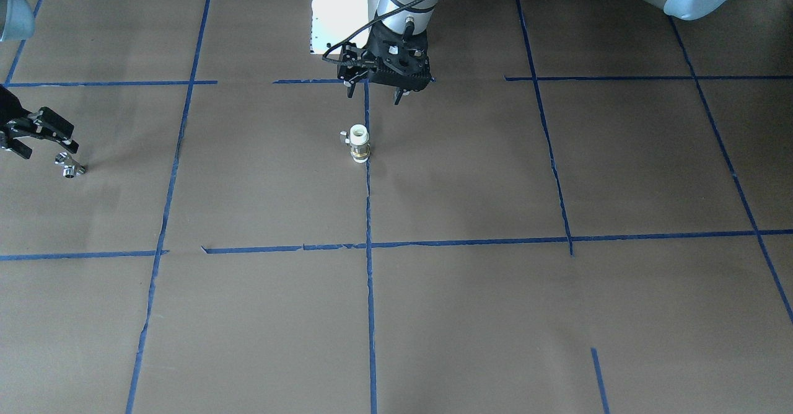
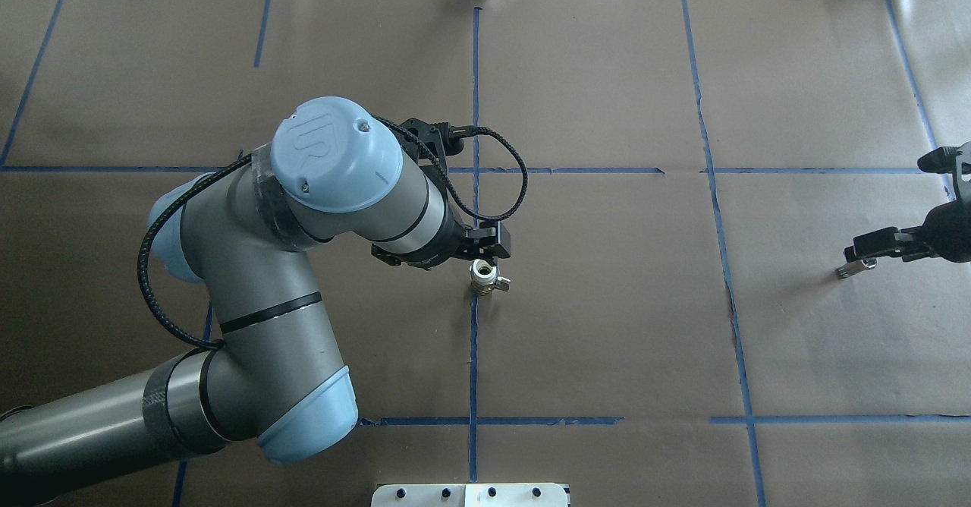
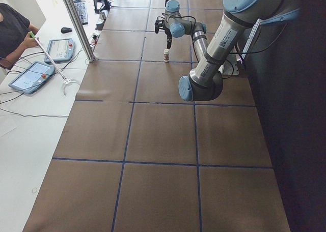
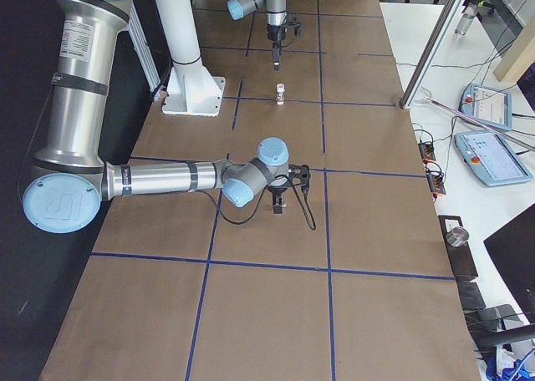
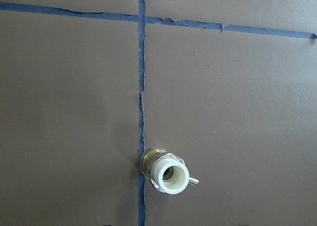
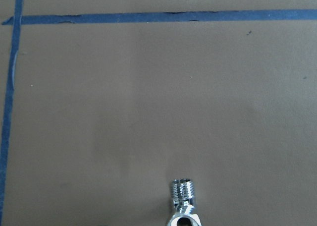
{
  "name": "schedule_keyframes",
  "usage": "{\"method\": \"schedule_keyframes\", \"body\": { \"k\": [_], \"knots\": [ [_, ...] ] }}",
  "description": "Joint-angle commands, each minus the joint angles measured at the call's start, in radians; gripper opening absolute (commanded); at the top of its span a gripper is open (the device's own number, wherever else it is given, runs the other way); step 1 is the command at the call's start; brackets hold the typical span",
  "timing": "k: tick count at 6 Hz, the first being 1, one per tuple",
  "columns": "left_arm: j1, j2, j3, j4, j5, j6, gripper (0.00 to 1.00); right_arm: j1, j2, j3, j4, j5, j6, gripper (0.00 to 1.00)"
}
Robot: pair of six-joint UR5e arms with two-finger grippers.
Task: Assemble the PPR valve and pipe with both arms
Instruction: 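Grasp the chrome tee with the right gripper while the left steadies the valve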
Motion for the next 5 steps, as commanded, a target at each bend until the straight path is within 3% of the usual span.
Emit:
{"method": "schedule_keyframes", "body": {
  "k": [1, 2, 3, 4, 5],
  "knots": [
    [-0.002, 0.001, -0.002, 0.000, 0.000, 0.000, 0.88, -0.044, 0.023, -0.044, -0.001, -0.021, -0.002, 0.99],
    [-0.002, 0.001, -0.007, 0.000, 0.000, 0.000, 0.88, -0.044, 0.023, -0.052, 0.001, -0.021, -0.002, 0.82],
    [-0.002, 0.010, -0.019, 0.000, 0.000, -0.002, 0.88, -0.046, 0.025, -0.052, -0.001, -0.019, 0.003, 0.33],
    [-0.002, 0.025, -0.045, 0.000, 0.000, -0.013, 0.89, -0.043, 0.022, -0.049, -0.001, -0.012, 0.000, 0.00],
    [-0.002, 0.038, -0.059, 0.000, 0.000, -0.014, 0.89, -0.043, 0.026, -0.040, -0.001, -0.002, 0.000, 0.00]
  ]
}}
